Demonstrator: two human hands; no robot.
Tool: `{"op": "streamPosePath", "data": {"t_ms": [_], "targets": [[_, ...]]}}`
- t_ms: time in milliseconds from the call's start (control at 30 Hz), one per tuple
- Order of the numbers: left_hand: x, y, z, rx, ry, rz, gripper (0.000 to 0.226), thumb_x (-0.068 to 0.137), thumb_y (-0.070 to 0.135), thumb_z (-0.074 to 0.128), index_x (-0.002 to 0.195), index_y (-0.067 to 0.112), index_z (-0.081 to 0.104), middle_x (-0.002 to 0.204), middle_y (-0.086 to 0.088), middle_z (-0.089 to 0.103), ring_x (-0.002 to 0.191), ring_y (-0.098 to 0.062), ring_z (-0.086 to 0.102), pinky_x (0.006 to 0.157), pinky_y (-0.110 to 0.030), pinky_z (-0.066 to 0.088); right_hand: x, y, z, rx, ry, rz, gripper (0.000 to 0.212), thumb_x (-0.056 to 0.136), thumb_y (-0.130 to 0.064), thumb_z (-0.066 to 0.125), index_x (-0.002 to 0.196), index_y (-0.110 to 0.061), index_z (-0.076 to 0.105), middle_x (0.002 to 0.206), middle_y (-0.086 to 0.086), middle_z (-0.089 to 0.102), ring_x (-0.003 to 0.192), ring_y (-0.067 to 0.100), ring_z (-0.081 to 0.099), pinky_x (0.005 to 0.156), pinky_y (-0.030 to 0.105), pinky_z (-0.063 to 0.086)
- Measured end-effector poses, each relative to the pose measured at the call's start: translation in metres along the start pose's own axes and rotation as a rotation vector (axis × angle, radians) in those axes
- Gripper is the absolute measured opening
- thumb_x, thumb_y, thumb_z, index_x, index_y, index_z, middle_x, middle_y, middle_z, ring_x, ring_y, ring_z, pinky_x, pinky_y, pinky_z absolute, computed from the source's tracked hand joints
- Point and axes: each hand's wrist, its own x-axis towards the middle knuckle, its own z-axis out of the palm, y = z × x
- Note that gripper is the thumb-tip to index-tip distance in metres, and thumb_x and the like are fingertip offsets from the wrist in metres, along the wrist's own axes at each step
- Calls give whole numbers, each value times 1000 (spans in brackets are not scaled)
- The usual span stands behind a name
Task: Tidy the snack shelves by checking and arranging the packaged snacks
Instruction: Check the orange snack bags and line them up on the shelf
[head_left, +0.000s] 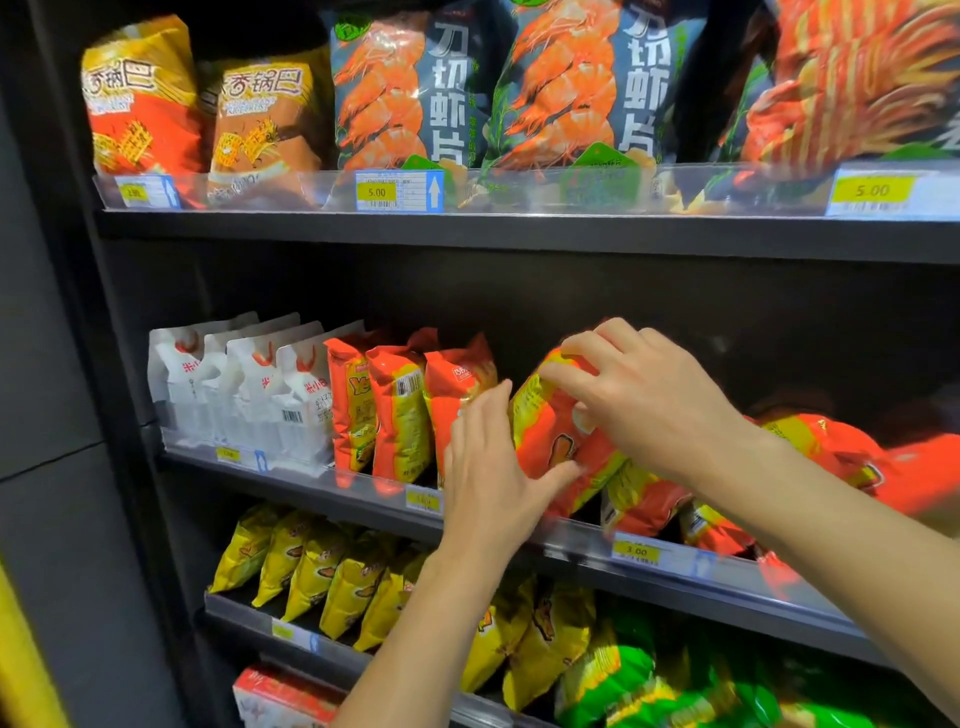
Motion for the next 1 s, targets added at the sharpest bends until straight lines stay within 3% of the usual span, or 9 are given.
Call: {"op": "streamPosePath", "data": {"t_ms": [100, 200, 300, 367, 467, 567, 633, 733, 1000], "targets": [[-8, 3, -3, -6, 6, 4, 98, 83, 52, 84, 159, 37, 25, 157, 13, 42, 146, -11, 35, 120, -40, 38, -8, -5, -12, 60, 33, 6, 59, 76, -19, 91, 131, -16, 70, 127, 17, 68, 109, 40, 65, 75, 48, 56], [-21, 2, -13, -81, 5, -7, 89, 85, 44, 85, 156, 41, 32, 149, 15, 51, 139, -10, 46, 116, -40, 46, -21, -6, -27, 275, 61, 38, 62, 90, -30, 79, 147, -19, 58, 148, 13, 55, 131, 36, 54, 96, 52, 54], [-35, 4, -31, -299, 18, -67, 73, 86, 45, 83, 147, 42, 44, 130, 20, 64, 118, -4, 64, 98, -39, 59, -36, -11, -44, 545, 160, 160, 56, 97, -35, 68, 149, -17, 56, 149, 5, 54, 135, 25, 49, 112, 38, 44], [-44, 7, -44, -458, 23, -154, 66, 86, 45, 84, 142, 39, 51, 122, 20, 69, 109, 3, 68, 96, -37, 60, -44, -17, -46, 687, 197, 322, 46, 97, -37, 67, 139, -18, 63, 134, -3, 63, 125, 15, 56, 106, 31, 46], [-54, 8, -59, -718, -19, -328, 62, 80, 47, 84, 135, 36, 57, 121, 14, 75, 109, -4, 73, 97, -45, 61, -53, -40, -32, 945, 140, 656, 33, 97, -45, 70, 122, -24, 70, 114, -12, 71, 105, 0, 65, 90, 22, 52], [-65, 6, -70, -896, -120, -425, 52, 84, 41, 78, 132, 33, 62, 120, 5, 78, 110, -18, 76, 97, -52, 60, -54, -69, -12, 1257, -43, 894, 69, 81, -66, 60, 133, -20, 65, 122, -8, 71, 107, -4, 66, 90, 18, 52], [-72, 4, -75, -962, -183, -462, 45, 90, 34, 73, 133, 31, 63, 120, -1, 79, 109, -24, 77, 96, -51, 60, -53, -92, -3, 1587, -164, 960, 74, 80, -66, 61, 138, -19, 61, 128, 0, 74, 112, 9, 71, 98, 32, 57], [-82, -5, -82, -986, -238, -516, 43, 94, 32, 69, 136, 30, 62, 121, -5, 79, 110, -28, 77, 93, -48, 61, -54, -122, -1, 1937, -238, 984, 59, 87, -62, 61, 133, -26, 63, 119, 0, 79, 110, 20, 76, 100, 46, 58], [-108, -35, -92, -920, -296, -618, 47, 90, 29, 71, 136, 22, 65, 123, -12, 77, 112, -35, 75, 99, -55, 57, -71, -175, 15, 2103, -164, 1126, 64, 78, -59, 70, 134, -28, 61, 118, 1, 79, 107, 25, 77, 99, 51, 59]]}}
